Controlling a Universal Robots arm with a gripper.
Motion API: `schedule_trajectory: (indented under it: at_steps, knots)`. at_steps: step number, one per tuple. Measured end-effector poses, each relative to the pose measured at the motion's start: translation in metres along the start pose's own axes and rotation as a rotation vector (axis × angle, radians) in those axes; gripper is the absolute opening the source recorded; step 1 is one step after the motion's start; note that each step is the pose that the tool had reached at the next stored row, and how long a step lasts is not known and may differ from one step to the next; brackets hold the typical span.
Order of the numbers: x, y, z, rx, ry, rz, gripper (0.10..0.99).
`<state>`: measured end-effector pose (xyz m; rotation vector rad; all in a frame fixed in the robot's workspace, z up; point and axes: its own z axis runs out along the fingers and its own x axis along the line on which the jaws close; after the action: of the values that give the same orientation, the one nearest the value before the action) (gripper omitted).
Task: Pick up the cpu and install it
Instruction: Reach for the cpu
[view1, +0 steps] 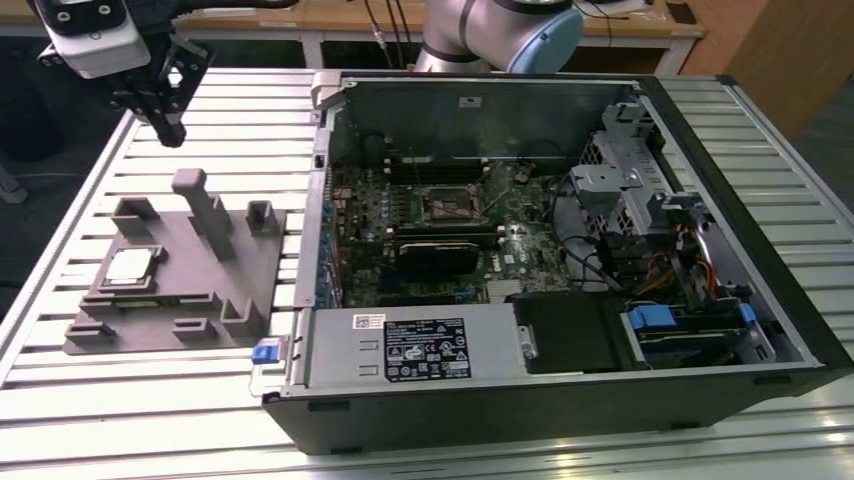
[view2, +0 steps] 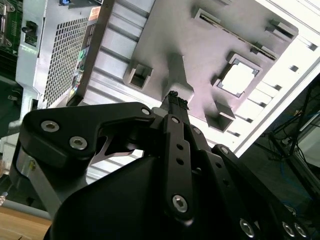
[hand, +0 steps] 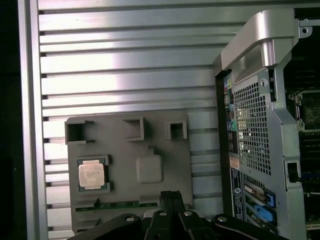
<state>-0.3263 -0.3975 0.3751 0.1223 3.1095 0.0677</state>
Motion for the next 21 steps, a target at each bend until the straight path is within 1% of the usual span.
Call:
schedule_trajectory:
  at_steps: [21]
  knots:
    - [0.0242,-0.0021,0.0060,0.000,0.0000,0.000,0.106]
